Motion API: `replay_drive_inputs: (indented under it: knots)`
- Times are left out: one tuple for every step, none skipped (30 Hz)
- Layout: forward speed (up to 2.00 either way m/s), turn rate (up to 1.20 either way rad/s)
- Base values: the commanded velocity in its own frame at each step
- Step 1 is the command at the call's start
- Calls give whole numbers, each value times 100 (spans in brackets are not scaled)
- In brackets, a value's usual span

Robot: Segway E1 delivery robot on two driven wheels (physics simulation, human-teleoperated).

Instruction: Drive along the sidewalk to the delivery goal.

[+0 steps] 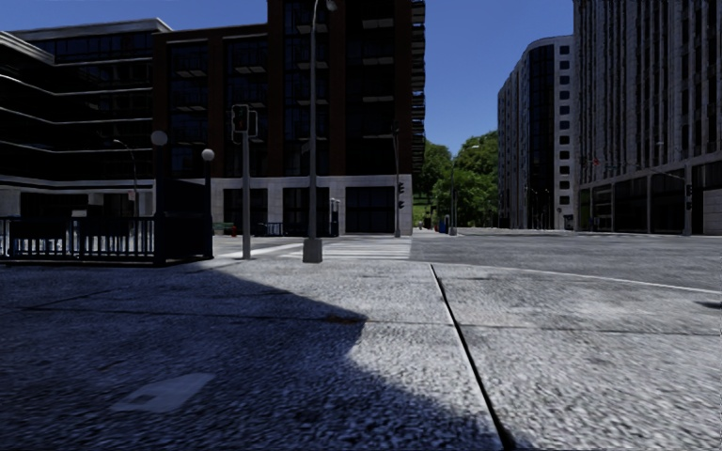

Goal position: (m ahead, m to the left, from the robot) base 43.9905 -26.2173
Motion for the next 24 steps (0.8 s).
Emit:
replay_drive_inputs:
  knots:
    - [200, 0]
    - [200, 0]
    - [200, 0]
    - [200, 0]
    - [200, 0]
    - [200, 0]
    - [200, 0]
    - [200, 0]
    - [200, 0]
    - [200, 0]
    - [200, 0]
    - [200, 0]
    - [200, 0]
    - [200, 0]
    - [200, 0]
    - [200, 0]
    - [200, 0]
    - [200, 0]
    - [200, 0]
    - [200, 0]
    - [200, 0]
    - [200, 0]
    - [200, 0]
    - [200, 0]
